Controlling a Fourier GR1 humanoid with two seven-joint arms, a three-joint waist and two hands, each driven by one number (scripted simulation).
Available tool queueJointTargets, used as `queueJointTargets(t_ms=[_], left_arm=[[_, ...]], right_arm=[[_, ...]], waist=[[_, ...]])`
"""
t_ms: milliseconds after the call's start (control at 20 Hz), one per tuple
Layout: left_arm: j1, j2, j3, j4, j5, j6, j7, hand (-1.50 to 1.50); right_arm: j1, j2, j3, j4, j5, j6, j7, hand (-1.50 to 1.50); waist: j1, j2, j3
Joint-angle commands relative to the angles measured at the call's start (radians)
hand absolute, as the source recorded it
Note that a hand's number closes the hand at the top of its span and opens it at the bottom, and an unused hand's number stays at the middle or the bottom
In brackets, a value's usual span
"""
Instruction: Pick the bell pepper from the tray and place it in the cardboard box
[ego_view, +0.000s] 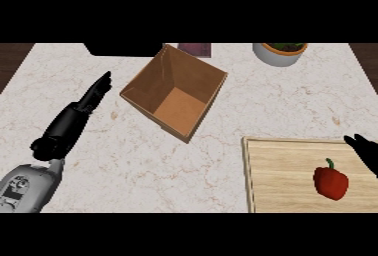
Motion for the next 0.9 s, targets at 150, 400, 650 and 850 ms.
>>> queueJointTargets(t_ms=[150,400,650,850], left_arm=[[0.030,-0.042,-0.005,0.019,-0.052,0.013,-0.014,0.00],[0.048,-0.049,0.021,0.011,-0.065,-0.003,-0.027,0.00],[0.087,-0.016,0.065,-0.047,-0.044,-0.048,-0.014,0.00],[-0.008,-0.054,0.069,0.000,-0.064,-0.048,0.029,0.00]], right_arm=[[-0.098,0.089,0.151,0.065,0.129,0.065,0.166,-1.50],[-0.206,0.215,0.183,0.159,0.184,0.087,0.200,-1.50],[-0.225,0.264,0.198,0.272,0.241,0.119,0.148,-1.50],[-0.163,0.264,0.191,0.355,0.320,0.078,0.060,-1.50]], waist=[[-0.015,-0.003,0.000],[-0.013,-0.004,0.001],[-0.009,-0.005,0.001],[-0.025,-0.004,0.002]])
